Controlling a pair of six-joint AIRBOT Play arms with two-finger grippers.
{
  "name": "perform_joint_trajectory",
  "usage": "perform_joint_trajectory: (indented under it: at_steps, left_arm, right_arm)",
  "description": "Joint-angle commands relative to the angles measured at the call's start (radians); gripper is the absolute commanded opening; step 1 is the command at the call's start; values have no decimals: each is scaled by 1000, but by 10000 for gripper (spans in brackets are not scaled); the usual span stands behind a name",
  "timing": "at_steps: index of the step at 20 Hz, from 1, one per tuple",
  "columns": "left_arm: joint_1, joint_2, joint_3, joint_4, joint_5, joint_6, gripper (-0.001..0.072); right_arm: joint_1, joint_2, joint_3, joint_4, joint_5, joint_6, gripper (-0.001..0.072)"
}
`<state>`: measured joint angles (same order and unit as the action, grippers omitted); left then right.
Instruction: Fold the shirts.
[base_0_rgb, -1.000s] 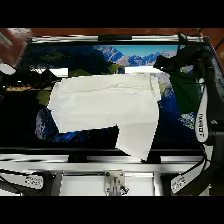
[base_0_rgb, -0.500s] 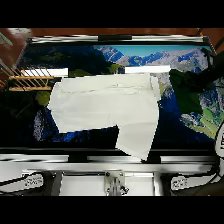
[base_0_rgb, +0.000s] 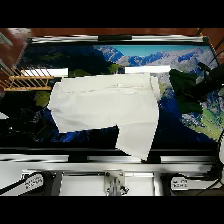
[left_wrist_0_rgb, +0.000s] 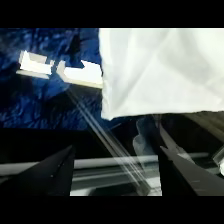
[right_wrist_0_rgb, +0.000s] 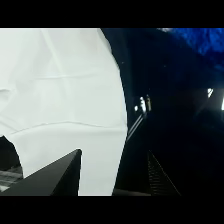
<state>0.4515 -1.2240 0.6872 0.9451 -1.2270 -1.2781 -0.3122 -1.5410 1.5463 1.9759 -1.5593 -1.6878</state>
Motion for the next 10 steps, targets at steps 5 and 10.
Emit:
perform_joint_trajectory:
  at_steps: [5, 10]
  left_arm:
    - [-58, -23, -40, -45, 102, 9, 594]
    - [-124, -68, -40, -74, 158, -2, 594]
  right_arm:
    - [-1, 3, -11, 6, 26, -4, 516]
    - [-1, 3, -11, 6, 26, -5, 516]
